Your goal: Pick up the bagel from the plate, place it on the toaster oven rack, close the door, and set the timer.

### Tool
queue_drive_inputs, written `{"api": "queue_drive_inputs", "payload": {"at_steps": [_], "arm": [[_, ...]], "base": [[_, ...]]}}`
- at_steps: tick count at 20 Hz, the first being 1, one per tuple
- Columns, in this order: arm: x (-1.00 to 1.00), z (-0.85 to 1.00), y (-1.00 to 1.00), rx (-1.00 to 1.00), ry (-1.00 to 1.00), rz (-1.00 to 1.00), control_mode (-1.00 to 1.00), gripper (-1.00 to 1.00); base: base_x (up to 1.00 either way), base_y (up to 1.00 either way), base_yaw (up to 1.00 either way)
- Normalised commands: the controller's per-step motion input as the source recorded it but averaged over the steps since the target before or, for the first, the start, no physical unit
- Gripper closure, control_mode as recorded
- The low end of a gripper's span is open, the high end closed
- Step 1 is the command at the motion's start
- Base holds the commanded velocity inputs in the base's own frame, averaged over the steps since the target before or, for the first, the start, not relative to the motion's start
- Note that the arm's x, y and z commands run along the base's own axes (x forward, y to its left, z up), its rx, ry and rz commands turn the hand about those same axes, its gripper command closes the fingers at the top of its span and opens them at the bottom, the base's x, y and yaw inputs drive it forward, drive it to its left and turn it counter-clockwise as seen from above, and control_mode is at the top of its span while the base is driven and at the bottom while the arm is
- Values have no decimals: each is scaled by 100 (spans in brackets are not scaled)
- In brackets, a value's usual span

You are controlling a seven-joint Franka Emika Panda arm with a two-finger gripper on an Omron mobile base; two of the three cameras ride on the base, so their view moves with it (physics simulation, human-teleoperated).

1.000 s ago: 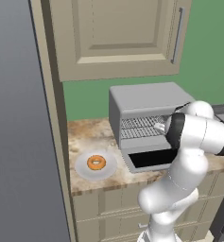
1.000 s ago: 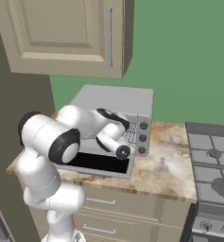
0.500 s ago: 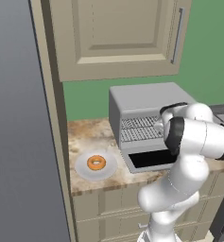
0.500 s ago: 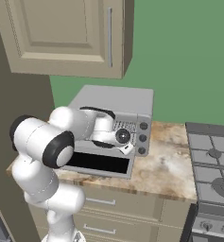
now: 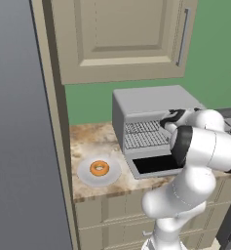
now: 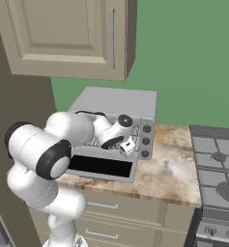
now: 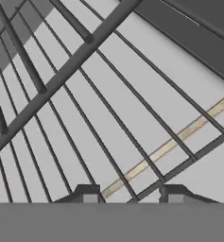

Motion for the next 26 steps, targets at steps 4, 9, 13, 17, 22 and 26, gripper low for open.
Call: {"api": "queue_drive_inputs", "payload": {"at_steps": [4, 9, 13, 17, 22, 26], "arm": [[-67, -79, -8, -4, 30, -2, -100, 100], [-85, -89, -13, -4, 25, -2, -100, 100], [-97, -97, -16, -4, 20, -2, -100, 100], [-100, -99, -22, -4, 12, -1, -100, 100], [-100, -98, -28, -2, 2, 0, -100, 100], [-100, -100, -31, -1, 0, -2, -100, 100]], "base": [[0, 0, 0], [0, 0, 0], [0, 0, 0], [0, 0, 0], [0, 0, 0], [0, 0, 0]]}}
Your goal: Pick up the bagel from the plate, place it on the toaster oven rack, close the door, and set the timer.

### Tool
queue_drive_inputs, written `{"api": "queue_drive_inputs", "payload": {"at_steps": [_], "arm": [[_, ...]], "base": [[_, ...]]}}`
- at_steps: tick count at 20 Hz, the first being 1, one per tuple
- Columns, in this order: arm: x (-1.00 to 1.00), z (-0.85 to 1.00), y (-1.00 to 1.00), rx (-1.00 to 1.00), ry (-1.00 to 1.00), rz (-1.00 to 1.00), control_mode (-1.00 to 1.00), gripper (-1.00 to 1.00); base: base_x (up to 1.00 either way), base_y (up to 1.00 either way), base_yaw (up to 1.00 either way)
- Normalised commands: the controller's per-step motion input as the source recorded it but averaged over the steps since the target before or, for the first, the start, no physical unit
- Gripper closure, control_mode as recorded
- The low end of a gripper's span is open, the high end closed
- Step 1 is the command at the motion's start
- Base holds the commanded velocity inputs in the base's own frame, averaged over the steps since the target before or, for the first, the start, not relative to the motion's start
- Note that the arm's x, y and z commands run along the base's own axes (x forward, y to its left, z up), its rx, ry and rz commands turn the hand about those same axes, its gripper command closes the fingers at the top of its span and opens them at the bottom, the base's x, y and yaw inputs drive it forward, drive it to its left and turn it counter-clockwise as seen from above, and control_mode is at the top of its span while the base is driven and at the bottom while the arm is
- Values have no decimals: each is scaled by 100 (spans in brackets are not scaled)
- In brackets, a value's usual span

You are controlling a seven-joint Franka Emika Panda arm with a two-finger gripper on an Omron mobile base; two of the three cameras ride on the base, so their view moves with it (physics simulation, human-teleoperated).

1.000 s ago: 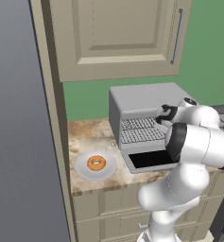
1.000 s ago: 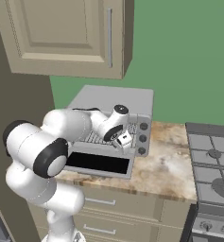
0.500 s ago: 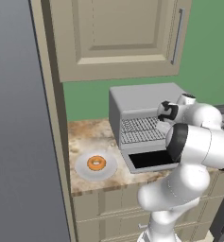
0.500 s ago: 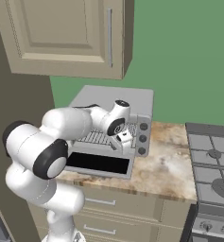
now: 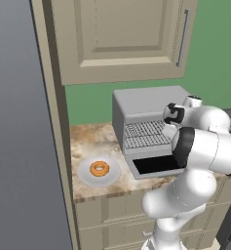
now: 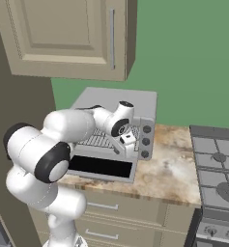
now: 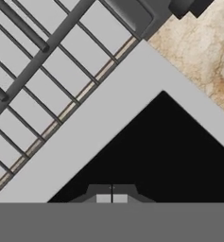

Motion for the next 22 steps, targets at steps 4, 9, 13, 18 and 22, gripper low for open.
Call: {"api": "queue_drive_inputs", "payload": {"at_steps": [4, 9, 13, 18, 22], "arm": [[-100, -100, -33, -1, 2, -3, -100, 100], [-100, -100, -33, -2, 3, -4, -100, 100], [-100, -100, -31, -5, 5, -4, -100, 100], [-100, -100, -29, -7, 6, -5, -100, 100], [-100, -100, -30, -8, 8, -7, -100, 100]], "base": [[0, 0, 0], [0, 0, 0], [0, 0, 0], [0, 0, 0], [0, 0, 0]]}}
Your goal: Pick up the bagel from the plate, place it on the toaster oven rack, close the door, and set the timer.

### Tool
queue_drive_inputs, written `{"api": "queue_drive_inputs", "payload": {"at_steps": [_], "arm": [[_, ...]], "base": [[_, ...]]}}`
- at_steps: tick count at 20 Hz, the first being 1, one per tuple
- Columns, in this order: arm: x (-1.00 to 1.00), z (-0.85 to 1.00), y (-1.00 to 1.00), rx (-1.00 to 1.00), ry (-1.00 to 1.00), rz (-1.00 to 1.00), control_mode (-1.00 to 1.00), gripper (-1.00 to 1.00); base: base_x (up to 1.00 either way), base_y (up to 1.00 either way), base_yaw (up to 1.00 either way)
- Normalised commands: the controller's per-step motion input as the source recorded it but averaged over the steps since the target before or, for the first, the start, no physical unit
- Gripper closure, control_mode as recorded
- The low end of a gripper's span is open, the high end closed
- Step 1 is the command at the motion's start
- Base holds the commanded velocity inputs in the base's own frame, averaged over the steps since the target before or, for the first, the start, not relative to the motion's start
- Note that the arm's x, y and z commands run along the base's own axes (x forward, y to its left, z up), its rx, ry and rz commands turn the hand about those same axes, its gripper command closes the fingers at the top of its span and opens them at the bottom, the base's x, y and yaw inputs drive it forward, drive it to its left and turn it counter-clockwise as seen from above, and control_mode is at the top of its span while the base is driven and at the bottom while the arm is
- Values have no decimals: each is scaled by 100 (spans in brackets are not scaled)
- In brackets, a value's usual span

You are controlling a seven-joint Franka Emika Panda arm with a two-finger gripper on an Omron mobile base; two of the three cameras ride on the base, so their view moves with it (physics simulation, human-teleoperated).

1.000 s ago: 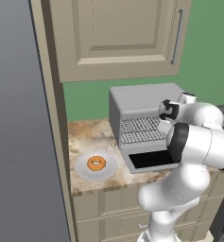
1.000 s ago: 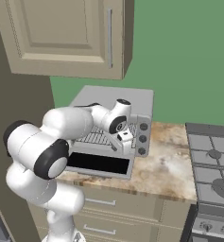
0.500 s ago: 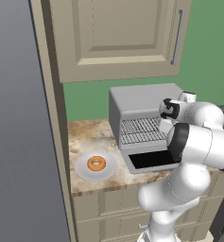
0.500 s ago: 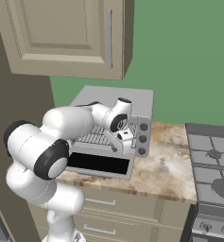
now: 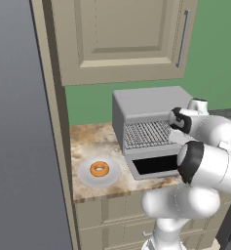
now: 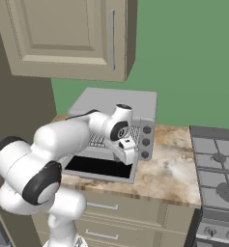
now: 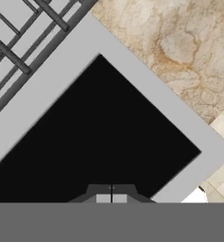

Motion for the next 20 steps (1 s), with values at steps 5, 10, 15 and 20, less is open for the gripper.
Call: {"api": "queue_drive_inputs", "payload": {"at_steps": [5, 10, 15, 20], "arm": [[-100, -100, -30, -8, 11, -7, -100, 100], [-97, -75, -11, -4, 1, -4, -100, -100], [-67, 4, 0, 0, -21, 0, -100, -100], [-100, 72, 1, 0, -43, 0, -100, -100]], "base": [[0, 0, 0], [0, 0, 0], [0, 0, 0], [0, 0, 0]]}}
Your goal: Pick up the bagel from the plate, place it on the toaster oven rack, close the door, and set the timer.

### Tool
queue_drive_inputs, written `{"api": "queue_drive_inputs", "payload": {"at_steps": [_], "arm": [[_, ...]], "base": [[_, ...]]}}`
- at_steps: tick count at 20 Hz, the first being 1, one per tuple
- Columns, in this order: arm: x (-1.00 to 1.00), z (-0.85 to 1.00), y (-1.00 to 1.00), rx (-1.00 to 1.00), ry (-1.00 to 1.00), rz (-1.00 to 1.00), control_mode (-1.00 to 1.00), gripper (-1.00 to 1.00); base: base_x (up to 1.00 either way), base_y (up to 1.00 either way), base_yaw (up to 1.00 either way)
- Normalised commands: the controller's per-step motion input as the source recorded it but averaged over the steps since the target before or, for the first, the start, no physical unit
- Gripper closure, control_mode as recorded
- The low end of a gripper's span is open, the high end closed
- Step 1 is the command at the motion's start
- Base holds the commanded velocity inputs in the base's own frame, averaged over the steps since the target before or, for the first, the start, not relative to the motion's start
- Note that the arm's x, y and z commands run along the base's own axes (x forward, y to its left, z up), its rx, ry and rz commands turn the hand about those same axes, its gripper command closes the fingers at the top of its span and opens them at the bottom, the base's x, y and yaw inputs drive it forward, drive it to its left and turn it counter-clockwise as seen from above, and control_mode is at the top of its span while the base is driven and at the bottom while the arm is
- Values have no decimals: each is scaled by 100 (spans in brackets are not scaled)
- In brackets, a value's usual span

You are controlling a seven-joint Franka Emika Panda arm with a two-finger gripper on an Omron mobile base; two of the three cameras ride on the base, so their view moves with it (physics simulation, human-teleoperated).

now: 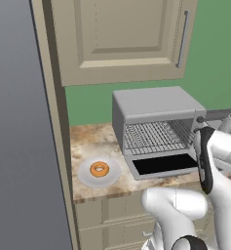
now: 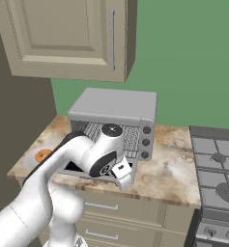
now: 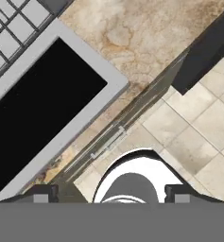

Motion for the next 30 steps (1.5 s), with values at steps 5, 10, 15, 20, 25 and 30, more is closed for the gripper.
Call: {"api": "queue_drive_inputs", "payload": {"at_steps": [5, 10, 15, 20, 25, 30], "arm": [[-91, 100, 31, 0, -31, 0, -100, -100], [-75, 100, 54, -7, -9, 0, -100, -100], [-53, 100, 55, -9, 0, 1, -100, -100], [-19, 99, 46, -9, 3, 2, -100, -100], [12, 68, 37, -2, 11, 7, -100, -100], [33, -3, 37, 3, 11, 16, -100, -100]], "base": [[0, 0, 0], [0, 0, 0], [0, 0, 0], [0, 0, 0], [0, 0, 0], [0, 0, 0]]}}
